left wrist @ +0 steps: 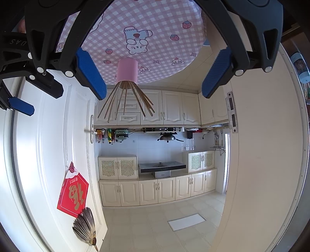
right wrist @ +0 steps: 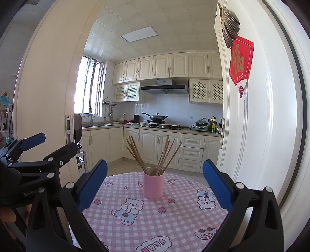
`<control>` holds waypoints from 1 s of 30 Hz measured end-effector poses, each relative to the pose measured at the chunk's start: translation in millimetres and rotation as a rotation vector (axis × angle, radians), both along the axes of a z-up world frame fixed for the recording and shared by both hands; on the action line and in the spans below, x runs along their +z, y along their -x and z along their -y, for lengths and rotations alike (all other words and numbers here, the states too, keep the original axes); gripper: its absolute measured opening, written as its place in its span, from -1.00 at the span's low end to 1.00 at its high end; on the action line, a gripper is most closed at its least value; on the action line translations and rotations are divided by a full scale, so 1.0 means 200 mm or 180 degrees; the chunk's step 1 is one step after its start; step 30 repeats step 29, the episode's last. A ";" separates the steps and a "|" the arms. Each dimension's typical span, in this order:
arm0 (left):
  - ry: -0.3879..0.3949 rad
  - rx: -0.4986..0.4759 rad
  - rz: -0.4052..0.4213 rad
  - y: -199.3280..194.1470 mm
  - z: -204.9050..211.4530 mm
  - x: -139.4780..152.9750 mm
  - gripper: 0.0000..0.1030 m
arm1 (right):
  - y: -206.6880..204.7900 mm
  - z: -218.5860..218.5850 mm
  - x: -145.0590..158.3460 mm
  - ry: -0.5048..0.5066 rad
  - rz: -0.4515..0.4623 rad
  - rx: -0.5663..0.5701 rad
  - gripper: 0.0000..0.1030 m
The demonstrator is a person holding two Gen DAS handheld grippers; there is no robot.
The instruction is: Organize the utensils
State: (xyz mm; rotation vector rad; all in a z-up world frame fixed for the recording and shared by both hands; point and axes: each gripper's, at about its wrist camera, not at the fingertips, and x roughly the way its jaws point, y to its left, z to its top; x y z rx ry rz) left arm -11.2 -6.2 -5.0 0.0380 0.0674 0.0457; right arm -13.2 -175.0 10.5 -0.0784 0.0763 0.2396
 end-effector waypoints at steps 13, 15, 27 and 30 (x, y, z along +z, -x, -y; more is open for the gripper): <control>-0.0002 -0.0012 -0.0046 -0.04 0.00 -0.01 0.87 | -0.03 0.01 -0.01 -0.0015 -0.0034 0.0008 0.84; -0.0011 -0.0003 -0.0049 -0.05 0.00 -0.01 0.87 | -0.04 0.01 -0.01 -0.0023 -0.0040 0.0009 0.84; -0.0012 -0.0001 -0.0103 -0.09 0.00 -0.04 0.87 | -0.10 0.01 -0.04 -0.0027 -0.0098 0.0018 0.84; -0.0017 0.0004 -0.0112 -0.11 0.01 -0.05 0.87 | -0.12 0.01 -0.05 -0.0025 -0.0114 0.0012 0.84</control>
